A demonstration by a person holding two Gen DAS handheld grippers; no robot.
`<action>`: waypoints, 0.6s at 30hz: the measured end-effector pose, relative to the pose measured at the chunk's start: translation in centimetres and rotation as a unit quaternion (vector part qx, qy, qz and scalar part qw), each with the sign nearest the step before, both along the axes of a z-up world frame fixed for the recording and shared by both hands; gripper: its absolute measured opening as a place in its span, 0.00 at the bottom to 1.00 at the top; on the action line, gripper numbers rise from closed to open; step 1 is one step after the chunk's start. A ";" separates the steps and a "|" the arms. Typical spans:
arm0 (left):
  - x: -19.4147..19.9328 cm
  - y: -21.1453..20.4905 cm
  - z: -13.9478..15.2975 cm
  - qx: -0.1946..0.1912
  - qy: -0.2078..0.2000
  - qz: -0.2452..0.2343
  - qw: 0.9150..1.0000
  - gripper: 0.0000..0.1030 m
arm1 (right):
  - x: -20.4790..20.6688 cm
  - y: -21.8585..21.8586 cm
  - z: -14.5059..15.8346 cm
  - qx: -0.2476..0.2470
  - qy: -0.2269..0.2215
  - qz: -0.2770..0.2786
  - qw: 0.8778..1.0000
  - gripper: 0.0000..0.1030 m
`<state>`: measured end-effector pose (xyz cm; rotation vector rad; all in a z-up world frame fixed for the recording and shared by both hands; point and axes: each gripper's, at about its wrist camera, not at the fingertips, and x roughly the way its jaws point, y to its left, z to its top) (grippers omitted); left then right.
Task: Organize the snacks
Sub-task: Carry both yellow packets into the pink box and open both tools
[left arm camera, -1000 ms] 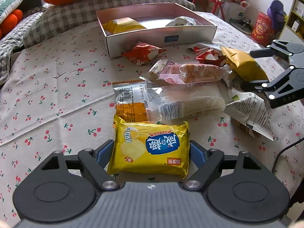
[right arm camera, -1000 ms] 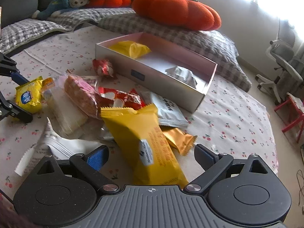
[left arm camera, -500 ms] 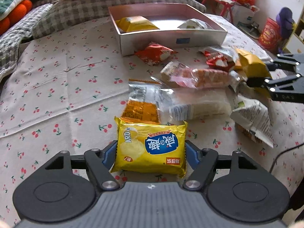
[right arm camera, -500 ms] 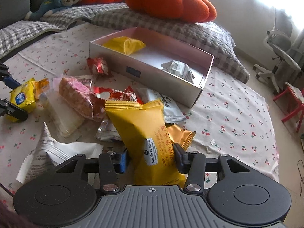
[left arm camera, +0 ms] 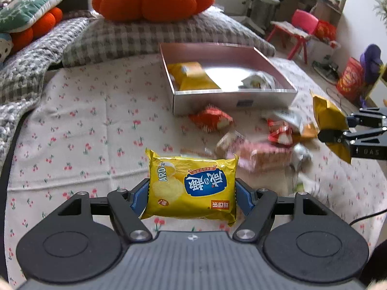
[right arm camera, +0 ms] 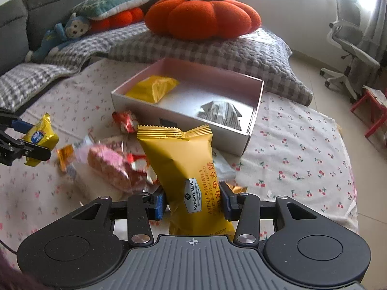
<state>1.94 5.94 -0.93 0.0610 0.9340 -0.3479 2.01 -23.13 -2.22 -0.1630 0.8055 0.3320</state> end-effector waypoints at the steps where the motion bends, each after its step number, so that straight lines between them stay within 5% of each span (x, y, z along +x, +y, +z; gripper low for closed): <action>1: 0.3 -0.2 0.2 -0.002 -0.004 0.002 1.000 0.67 | 0.2 0.1 0.2 -0.002 -0.001 -0.001 1.000 0.41; 18: 5.6 -5.4 2.0 -0.028 -0.047 -0.002 0.998 0.67 | 5.6 -0.2 3.4 0.019 -0.013 -0.062 0.998 0.41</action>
